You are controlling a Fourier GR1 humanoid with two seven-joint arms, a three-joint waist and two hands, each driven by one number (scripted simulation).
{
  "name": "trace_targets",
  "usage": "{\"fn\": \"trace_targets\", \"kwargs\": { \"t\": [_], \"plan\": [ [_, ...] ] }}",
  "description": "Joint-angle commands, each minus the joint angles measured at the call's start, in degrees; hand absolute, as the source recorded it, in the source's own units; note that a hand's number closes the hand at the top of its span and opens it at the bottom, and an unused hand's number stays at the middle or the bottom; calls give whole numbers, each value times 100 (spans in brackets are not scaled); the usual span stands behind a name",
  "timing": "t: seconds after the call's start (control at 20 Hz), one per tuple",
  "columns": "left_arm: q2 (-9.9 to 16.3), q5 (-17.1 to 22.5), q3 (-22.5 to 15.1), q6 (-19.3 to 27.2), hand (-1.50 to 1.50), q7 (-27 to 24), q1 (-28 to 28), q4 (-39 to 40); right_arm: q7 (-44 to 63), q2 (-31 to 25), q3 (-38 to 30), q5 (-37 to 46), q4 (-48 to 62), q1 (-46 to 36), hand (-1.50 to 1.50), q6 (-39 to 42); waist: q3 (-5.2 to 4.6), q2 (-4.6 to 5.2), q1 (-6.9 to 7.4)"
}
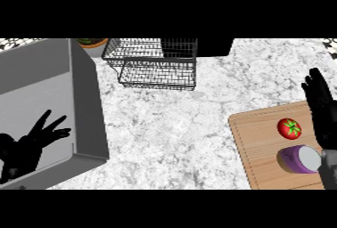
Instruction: Pick the tomato from the cutting board and place it in the tiered basket
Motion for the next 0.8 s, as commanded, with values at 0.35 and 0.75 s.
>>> {"fn": "trace_targets", "kwargs": {
  "t": [0.35, 0.75],
  "plan": [
    [-607, -41, -225, -656, 0, -79, -48, -1120, -2258, -80, -944, -1300, 678, 39, -150, 1641, -290, 35, -386],
    [-1004, -361, -14, -890, 0, 358, -83, -1450, -4153, -724, -808, -1099, 1071, 218, -150, 3668, -312, 16, -453]
  ]
}}
